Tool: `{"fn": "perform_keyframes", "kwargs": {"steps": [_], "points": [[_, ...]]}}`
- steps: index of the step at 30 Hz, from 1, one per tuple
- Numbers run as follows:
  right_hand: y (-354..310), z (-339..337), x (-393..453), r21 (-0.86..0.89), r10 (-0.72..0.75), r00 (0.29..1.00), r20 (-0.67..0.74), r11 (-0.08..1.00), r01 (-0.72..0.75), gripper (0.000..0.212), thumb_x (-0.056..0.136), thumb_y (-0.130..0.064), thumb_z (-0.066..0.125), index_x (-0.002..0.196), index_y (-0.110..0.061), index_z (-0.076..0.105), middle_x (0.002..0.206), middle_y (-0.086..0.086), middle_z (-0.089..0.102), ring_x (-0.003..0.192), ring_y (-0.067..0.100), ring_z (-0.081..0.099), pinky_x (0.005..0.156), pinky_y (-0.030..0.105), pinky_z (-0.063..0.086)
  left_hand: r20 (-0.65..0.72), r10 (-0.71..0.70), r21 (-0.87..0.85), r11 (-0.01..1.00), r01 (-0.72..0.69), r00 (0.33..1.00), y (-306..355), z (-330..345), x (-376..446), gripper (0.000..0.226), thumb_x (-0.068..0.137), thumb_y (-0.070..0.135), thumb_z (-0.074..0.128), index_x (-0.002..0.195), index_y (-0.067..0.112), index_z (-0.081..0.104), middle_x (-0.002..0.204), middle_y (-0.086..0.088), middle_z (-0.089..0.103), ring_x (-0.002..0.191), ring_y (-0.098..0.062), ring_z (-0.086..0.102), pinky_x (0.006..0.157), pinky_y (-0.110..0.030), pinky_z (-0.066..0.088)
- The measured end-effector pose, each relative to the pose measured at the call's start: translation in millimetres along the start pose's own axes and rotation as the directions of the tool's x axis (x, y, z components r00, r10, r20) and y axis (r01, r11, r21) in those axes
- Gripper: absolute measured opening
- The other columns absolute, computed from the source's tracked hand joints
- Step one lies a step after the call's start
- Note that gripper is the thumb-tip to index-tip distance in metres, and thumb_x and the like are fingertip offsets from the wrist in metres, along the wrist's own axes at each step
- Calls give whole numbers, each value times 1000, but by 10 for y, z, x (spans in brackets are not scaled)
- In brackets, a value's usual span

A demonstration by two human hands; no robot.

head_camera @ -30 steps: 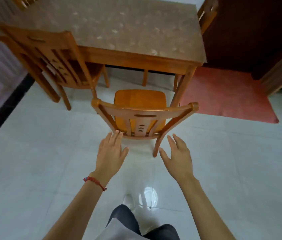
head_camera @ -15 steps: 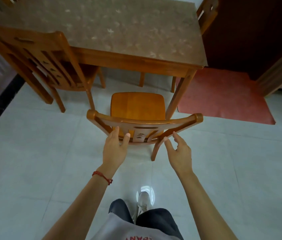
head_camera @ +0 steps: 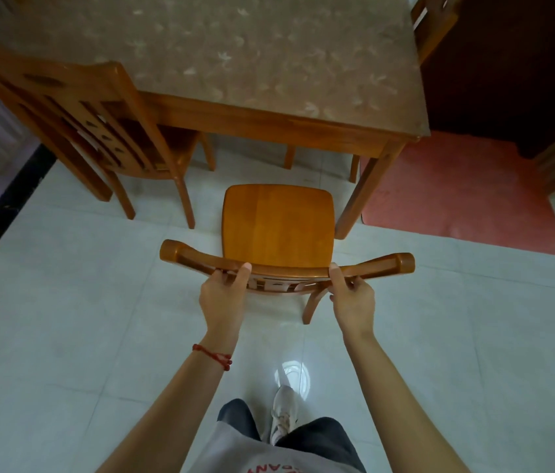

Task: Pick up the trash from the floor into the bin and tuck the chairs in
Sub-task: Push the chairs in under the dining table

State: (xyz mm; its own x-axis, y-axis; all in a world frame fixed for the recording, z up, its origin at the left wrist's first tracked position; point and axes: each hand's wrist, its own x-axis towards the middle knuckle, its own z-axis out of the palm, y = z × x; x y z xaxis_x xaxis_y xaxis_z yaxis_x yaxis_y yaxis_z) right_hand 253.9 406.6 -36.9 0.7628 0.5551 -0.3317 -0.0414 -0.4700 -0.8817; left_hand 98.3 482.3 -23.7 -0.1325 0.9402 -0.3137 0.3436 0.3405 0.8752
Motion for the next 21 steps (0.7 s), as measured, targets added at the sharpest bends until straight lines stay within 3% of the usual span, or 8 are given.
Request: {"fn": "perform_keyframes", "kwargs": {"steps": [3, 11, 17, 21], "points": [[39, 14, 52, -2, -30, 1000, -6, 1000, 30, 20, 84, -45, 55, 75, -28, 59, 73, -6, 66, 74, 16, 65, 74, 34, 53, -23, -1, 16, 1000, 2, 1000, -32, 33, 61, 34, 80, 35, 64, 67, 3, 61, 69, -11, 68, 69, -25, 63, 75, -35, 52], [-96, 84, 288, 17, -60, 998, -8, 998, 60, 16, 84, -44, 56, 74, -32, 58, 71, -11, 64, 71, 12, 64, 72, 30, 53, -35, 4, -35, 999, -5, 999, 47, 177, 329, 35, 78, 34, 66, 66, 2, 61, 65, -10, 67, 70, -27, 66, 76, -39, 55], [-265, 210, 502, 7, -43, 999, 13, 999, 43, 35, 84, -44, 56, 86, -10, 66, 75, 4, 67, 75, 18, 64, 75, 33, 52, -50, -51, -81, 996, 47, 997, 207, 269, 652, 35, 76, 31, 68, 70, -3, 62, 66, -13, 66, 70, -29, 66, 81, -46, 55], [-374, 311, 660, 37, -34, 997, 73, 999, 32, 38, 83, -44, 57, 91, -8, 66, 80, 5, 69, 78, 19, 65, 71, 27, 51, -41, -91, -115, 990, 86, 995, 317, 302, 884, 32, 75, 31, 68, 72, 0, 64, 65, -6, 66, 71, -22, 66, 83, -42, 55]]}}
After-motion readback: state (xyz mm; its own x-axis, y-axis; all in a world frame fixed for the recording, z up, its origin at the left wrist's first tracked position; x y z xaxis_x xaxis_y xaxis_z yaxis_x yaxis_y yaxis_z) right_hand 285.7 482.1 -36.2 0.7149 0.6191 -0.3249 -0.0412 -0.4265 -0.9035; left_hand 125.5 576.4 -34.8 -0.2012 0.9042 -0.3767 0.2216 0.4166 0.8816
